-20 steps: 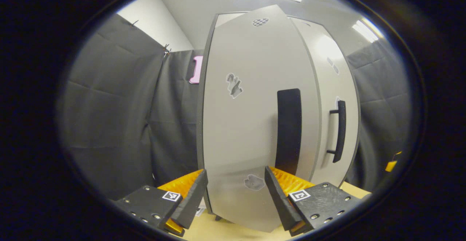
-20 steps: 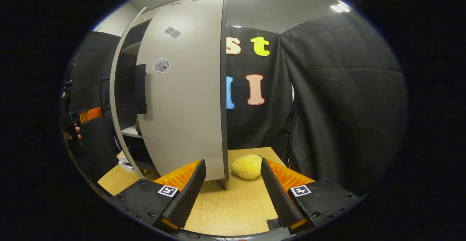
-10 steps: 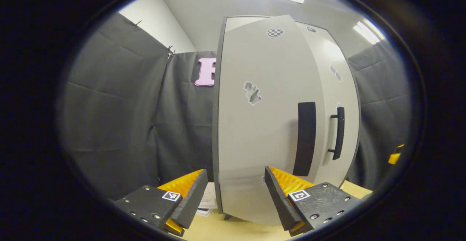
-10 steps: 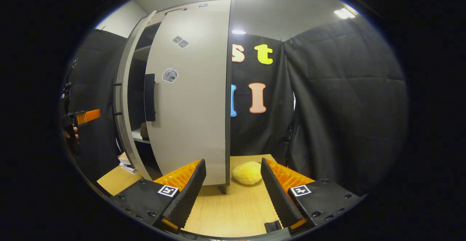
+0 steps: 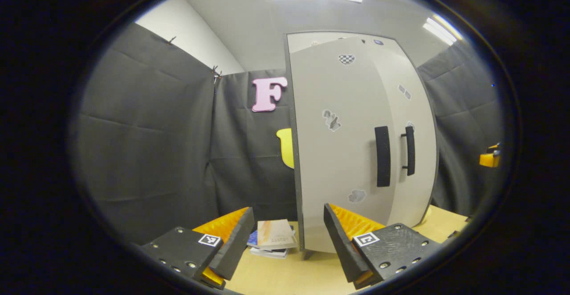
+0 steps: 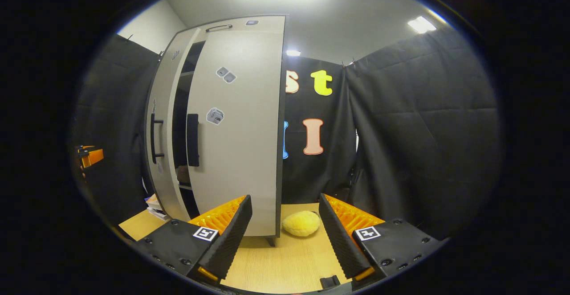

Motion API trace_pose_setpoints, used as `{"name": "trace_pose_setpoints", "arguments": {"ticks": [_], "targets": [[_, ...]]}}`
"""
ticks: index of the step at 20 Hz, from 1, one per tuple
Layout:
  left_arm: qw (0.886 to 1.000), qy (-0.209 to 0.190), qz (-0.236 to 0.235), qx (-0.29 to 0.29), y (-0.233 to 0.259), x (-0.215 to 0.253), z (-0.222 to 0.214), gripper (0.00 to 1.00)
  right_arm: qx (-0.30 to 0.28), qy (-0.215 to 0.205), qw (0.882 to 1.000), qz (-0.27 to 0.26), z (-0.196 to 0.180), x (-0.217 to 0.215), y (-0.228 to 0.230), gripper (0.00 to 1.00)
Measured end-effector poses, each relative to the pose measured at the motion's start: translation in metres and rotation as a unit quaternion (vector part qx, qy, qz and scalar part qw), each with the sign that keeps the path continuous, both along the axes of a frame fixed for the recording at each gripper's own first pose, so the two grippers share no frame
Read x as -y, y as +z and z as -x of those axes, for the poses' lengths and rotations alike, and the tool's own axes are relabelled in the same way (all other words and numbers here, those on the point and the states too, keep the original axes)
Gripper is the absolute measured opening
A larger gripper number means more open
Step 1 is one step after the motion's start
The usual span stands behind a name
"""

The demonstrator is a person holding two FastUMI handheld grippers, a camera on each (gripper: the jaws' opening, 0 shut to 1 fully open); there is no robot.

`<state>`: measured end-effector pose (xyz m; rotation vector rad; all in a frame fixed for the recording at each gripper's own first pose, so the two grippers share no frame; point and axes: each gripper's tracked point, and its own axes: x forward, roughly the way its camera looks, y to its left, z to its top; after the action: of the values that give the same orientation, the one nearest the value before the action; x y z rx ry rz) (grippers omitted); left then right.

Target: Grab one shoe with the right hand and put it into the shoe cabinet, grab the other shoe with the left hand and put it into the shoe cabinet; then close the right door with the right hand and the left door with the left hand.

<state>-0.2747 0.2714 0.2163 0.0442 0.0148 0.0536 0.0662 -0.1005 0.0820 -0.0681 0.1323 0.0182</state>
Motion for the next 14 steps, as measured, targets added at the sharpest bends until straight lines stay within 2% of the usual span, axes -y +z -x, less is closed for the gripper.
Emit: {"name": "trace_pose_setpoints", "arguments": {"ticks": [1,2,3,4,7,8,9,10,12,13,14], "targets": [[1.000,0.004,-0.003,-0.002,-0.001,-0.006,0.009,0.95,0.005,-0.001,1.000,0.001,0.005,0.000,0.003,0.96],[1.000,0.008,-0.004,-0.001,-0.001,-0.011,0.019,0.91,0.012,-0.002,1.000,0.003,0.010,0.001,0.008,0.93],[1.000,0.010,-0.002,0.000,0.000,-0.016,0.028,0.91,0.020,-0.003,1.000,0.005,0.014,0.001,0.013,0.96],[1.000,0.011,0.002,0.000,-0.001,-0.019,0.037,0.96,0.026,-0.003,1.000,0.006,0.019,0.000,0.016,0.93],[1.000,0.022,0.000,-0.003,-0.003,-0.033,0.062,0.95,0.046,0.004,0.999,0.010,0.033,-0.005,0.026,0.93],[1.000,0.025,0.000,-0.003,-0.004,-0.036,0.068,0.91,0.053,0.006,0.999,0.012,0.037,-0.007,0.030,0.95],[1.000,0.027,0.000,-0.005,-0.004,-0.038,0.073,0.91,0.058,0.005,0.998,0.013,0.040,-0.008,0.032,0.96],[1.000,0.028,0.001,-0.005,-0.005,-0.040,0.077,0.95,0.061,0.005,0.998,0.014,0.042,-0.009,0.034,0.97],[1.000,0.031,0.002,-0.003,-0.003,-0.045,0.084,0.95,0.067,0.003,0.998,0.014,0.046,-0.010,0.037,0.98],[0.999,0.033,0.000,-0.002,-0.002,-0.047,0.087,0.91,0.069,0.003,0.997,0.013,0.047,-0.011,0.039,0.98],[0.999,0.033,-0.002,0.001,0.000,-0.047,0.089,0.95,0.072,0.003,0.997,0.012,0.048,-0.012,0.040,0.98]]}}
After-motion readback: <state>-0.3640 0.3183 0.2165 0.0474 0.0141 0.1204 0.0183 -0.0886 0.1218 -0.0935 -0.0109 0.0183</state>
